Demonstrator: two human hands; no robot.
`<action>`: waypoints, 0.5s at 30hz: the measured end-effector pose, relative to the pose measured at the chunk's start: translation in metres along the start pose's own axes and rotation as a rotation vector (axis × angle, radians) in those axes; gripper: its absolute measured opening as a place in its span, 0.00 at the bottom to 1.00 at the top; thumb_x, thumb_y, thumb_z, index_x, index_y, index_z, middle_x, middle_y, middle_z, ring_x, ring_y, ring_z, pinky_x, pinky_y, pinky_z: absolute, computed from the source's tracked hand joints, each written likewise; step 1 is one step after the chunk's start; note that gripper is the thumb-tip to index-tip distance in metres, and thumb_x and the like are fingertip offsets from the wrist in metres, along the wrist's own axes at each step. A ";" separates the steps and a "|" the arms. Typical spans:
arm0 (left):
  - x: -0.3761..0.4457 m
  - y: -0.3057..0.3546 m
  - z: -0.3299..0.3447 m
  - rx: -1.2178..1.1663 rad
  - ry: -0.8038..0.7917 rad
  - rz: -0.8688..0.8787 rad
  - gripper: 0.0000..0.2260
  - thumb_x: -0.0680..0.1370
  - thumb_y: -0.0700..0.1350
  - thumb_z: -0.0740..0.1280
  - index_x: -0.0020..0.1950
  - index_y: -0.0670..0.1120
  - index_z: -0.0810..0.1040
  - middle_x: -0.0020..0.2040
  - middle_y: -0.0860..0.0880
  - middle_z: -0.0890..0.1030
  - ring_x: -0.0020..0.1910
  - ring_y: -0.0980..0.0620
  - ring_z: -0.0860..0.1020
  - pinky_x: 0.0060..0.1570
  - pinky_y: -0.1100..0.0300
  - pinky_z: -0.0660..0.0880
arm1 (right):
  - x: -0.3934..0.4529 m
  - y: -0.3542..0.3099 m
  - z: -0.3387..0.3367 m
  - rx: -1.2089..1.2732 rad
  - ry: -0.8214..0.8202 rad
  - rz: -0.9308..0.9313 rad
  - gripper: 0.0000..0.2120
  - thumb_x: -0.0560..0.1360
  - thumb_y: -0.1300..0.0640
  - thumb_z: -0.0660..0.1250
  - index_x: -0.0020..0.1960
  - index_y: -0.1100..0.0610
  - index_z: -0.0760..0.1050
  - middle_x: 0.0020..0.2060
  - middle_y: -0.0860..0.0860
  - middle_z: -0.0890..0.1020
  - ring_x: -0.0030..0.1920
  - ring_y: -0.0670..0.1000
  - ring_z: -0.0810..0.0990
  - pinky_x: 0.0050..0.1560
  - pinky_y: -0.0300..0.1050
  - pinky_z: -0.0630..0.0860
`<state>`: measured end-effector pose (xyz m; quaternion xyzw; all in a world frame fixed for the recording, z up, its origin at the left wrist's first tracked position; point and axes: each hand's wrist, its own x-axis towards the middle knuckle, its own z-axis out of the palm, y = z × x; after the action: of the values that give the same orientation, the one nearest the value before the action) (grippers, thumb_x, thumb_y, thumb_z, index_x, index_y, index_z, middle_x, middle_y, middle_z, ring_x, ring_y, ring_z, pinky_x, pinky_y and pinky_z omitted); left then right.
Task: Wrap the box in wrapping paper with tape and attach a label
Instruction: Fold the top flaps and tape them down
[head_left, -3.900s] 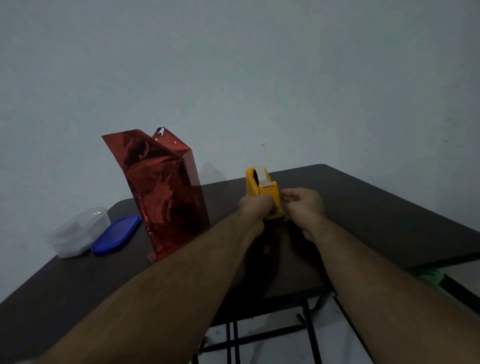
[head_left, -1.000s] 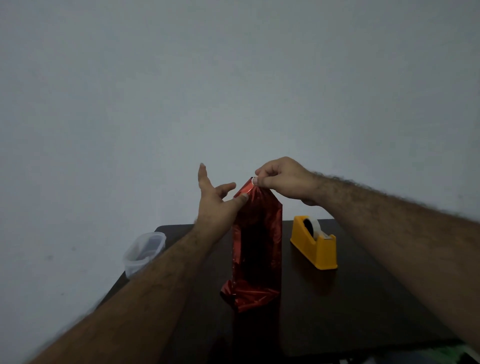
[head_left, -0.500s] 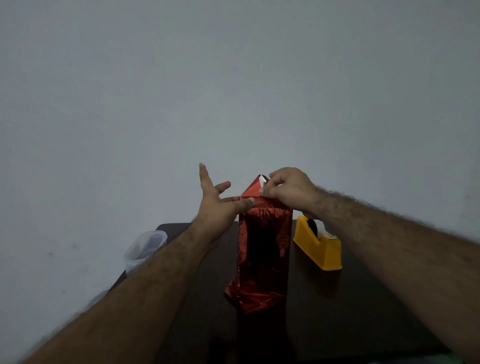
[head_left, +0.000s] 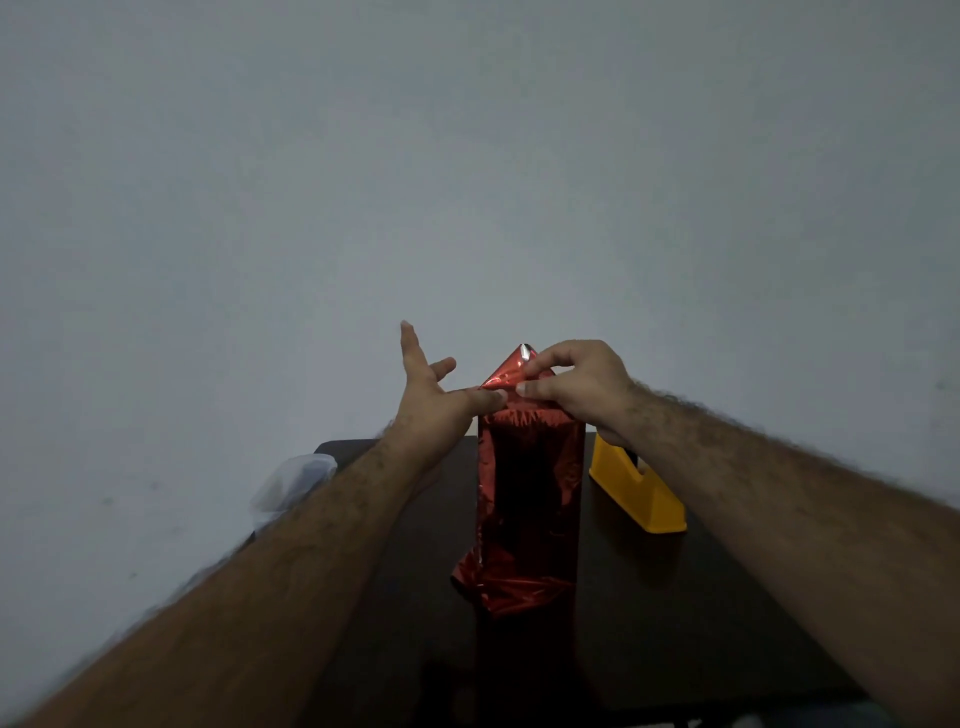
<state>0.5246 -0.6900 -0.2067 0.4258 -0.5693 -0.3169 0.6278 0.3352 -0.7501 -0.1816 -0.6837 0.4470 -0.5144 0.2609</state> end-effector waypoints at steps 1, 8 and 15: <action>0.000 0.001 0.000 0.000 0.002 -0.009 0.61 0.71 0.36 0.81 0.82 0.67 0.38 0.80 0.44 0.66 0.63 0.49 0.81 0.56 0.55 0.73 | -0.001 0.000 -0.001 0.018 0.011 0.008 0.16 0.64 0.59 0.86 0.49 0.52 0.85 0.54 0.49 0.84 0.53 0.50 0.85 0.46 0.48 0.87; 0.007 0.019 -0.013 0.065 0.083 0.035 0.21 0.78 0.48 0.76 0.70 0.53 0.77 0.66 0.56 0.79 0.65 0.55 0.77 0.58 0.56 0.74 | -0.005 -0.005 -0.003 0.382 0.031 0.345 0.33 0.63 0.70 0.84 0.62 0.56 0.73 0.56 0.56 0.80 0.51 0.55 0.85 0.36 0.45 0.83; 0.024 0.055 -0.030 0.162 -0.107 0.077 0.03 0.80 0.37 0.71 0.53 0.42 0.84 0.47 0.47 0.86 0.47 0.53 0.84 0.49 0.57 0.77 | -0.002 -0.011 -0.004 0.377 -0.060 0.401 0.17 0.66 0.72 0.82 0.48 0.63 0.78 0.47 0.58 0.85 0.45 0.57 0.86 0.48 0.52 0.86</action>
<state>0.5533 -0.6815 -0.1465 0.4353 -0.6419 -0.2677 0.5717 0.3353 -0.7431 -0.1725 -0.5359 0.4619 -0.5061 0.4933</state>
